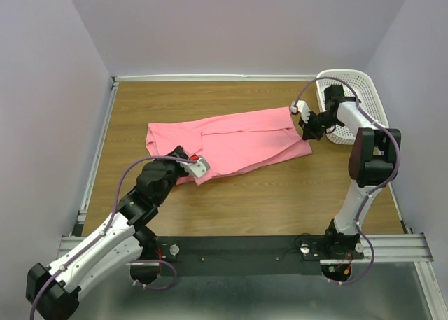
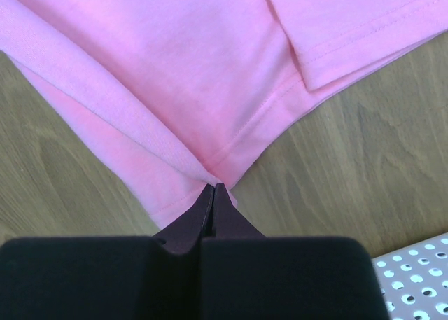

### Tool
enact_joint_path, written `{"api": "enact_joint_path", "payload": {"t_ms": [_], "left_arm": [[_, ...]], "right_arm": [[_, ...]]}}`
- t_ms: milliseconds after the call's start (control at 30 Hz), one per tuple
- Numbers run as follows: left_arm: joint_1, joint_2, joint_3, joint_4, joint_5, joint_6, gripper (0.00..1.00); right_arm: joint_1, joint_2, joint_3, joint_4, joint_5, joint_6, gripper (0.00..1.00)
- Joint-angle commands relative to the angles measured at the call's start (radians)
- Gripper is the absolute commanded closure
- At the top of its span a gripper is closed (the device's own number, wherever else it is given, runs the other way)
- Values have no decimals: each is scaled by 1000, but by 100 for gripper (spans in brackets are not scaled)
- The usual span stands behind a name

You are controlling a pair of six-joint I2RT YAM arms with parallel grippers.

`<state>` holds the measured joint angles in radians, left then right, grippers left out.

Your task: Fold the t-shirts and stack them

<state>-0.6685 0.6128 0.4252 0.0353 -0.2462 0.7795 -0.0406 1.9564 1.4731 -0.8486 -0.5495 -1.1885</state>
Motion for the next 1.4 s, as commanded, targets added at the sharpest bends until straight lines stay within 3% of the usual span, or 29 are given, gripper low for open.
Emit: {"api": "enact_joint_path", "payload": {"t_ms": [0, 700, 1367], "left_arm": [[12, 47, 23, 80, -70, -23, 100], [46, 266, 67, 301, -199, -52, 100], [76, 341, 83, 324, -288, -63, 100]], "right_arm": [[-7, 38, 32, 19, -50, 27, 99], [-7, 81, 76, 28, -47, 66, 99], [-7, 93, 96, 65, -35, 122, 99]]}}
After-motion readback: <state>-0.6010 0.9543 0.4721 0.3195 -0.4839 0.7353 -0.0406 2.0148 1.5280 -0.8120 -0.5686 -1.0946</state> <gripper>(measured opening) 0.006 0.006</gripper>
